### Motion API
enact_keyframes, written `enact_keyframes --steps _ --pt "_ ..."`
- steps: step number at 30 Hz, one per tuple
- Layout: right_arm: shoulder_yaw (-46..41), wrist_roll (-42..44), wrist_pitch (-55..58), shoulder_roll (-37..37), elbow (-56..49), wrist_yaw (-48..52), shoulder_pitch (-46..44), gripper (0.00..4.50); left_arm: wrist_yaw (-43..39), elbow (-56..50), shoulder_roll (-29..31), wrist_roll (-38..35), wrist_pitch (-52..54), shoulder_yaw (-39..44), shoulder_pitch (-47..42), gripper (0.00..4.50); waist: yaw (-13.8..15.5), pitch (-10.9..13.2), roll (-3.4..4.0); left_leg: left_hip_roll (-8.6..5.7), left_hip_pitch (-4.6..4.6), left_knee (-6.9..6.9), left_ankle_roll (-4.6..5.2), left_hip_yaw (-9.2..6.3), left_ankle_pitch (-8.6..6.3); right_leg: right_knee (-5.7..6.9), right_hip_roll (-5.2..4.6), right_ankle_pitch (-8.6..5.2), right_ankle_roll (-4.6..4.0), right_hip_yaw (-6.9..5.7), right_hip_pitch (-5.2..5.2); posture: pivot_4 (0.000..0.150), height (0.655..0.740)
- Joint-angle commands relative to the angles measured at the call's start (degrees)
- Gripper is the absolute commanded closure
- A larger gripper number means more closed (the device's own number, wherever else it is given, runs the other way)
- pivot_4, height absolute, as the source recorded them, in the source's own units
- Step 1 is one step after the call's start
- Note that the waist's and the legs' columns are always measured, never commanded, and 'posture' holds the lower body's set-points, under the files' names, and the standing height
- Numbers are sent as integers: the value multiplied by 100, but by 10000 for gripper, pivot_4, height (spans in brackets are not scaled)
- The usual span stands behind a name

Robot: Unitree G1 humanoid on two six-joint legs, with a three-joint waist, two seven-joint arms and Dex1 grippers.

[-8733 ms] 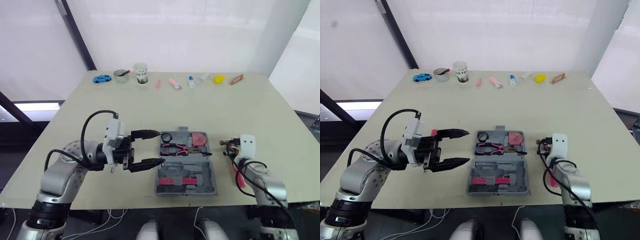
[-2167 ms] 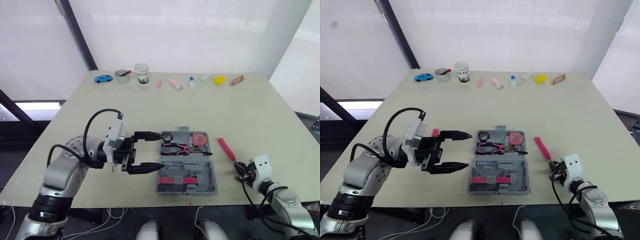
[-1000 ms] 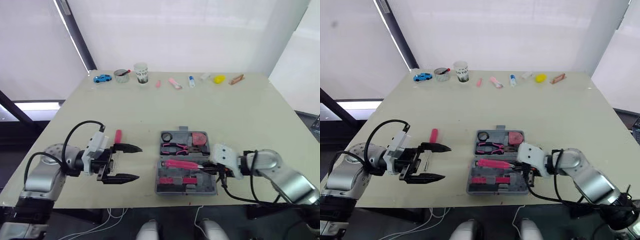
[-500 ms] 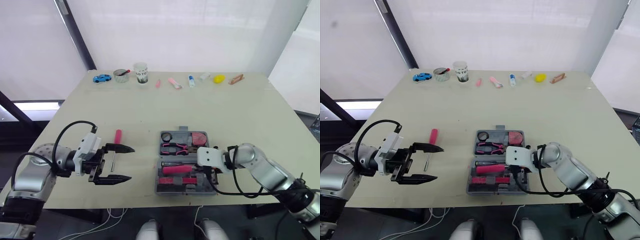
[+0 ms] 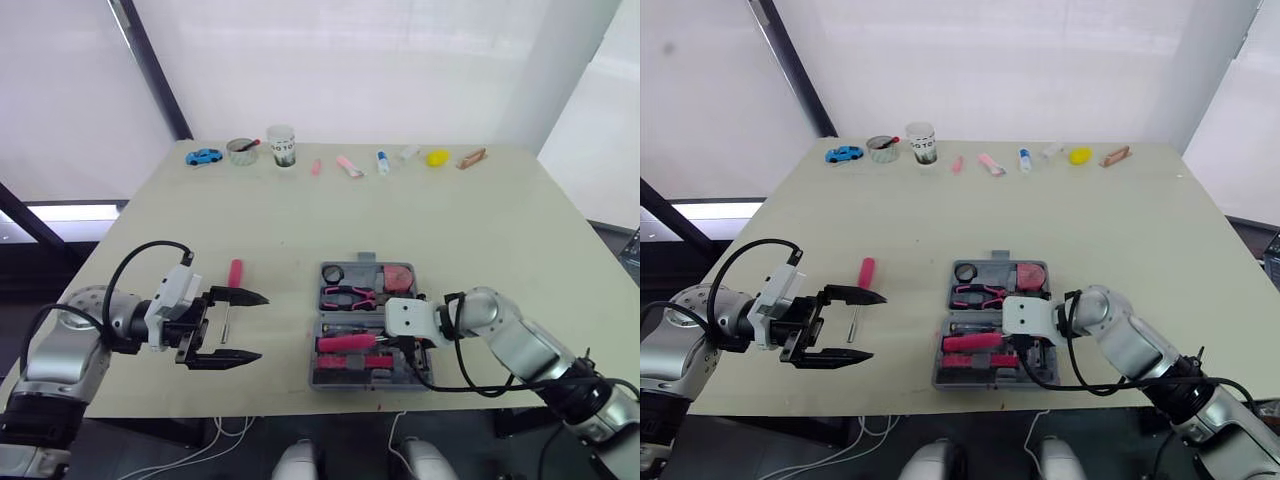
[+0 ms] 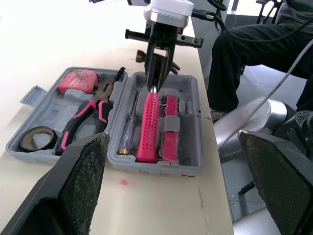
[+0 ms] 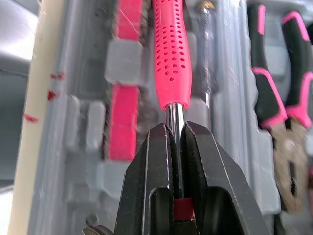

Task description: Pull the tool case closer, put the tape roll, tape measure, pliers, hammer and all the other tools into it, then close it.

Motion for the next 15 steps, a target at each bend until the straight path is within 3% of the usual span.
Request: enact_keyframes --steps 1,10,15 --pt "13 -62 -33 13 -211 78 32 43966 -329 -87 52 -101 -15 20 -76 0 0 0 0 0 0 0 0 1 0 0 0 -1 -1 0 0 1500 7400" --pt "-36 -120 2 166 -175 15 97 43966 -329 -107 14 -94 10 17 -88 0 -26 0 0 1 4 -1 0 -1 0 3 2 -1 -1 0 0 1500 7400" --pt "-96 -195 -67 155 -129 -44 114 22676 -329 -115 -3 -95 21 13 -85 0 -1 0 0 1 2 -1 0 0 0 2 1 0 -1 -1 0 1500 7400"
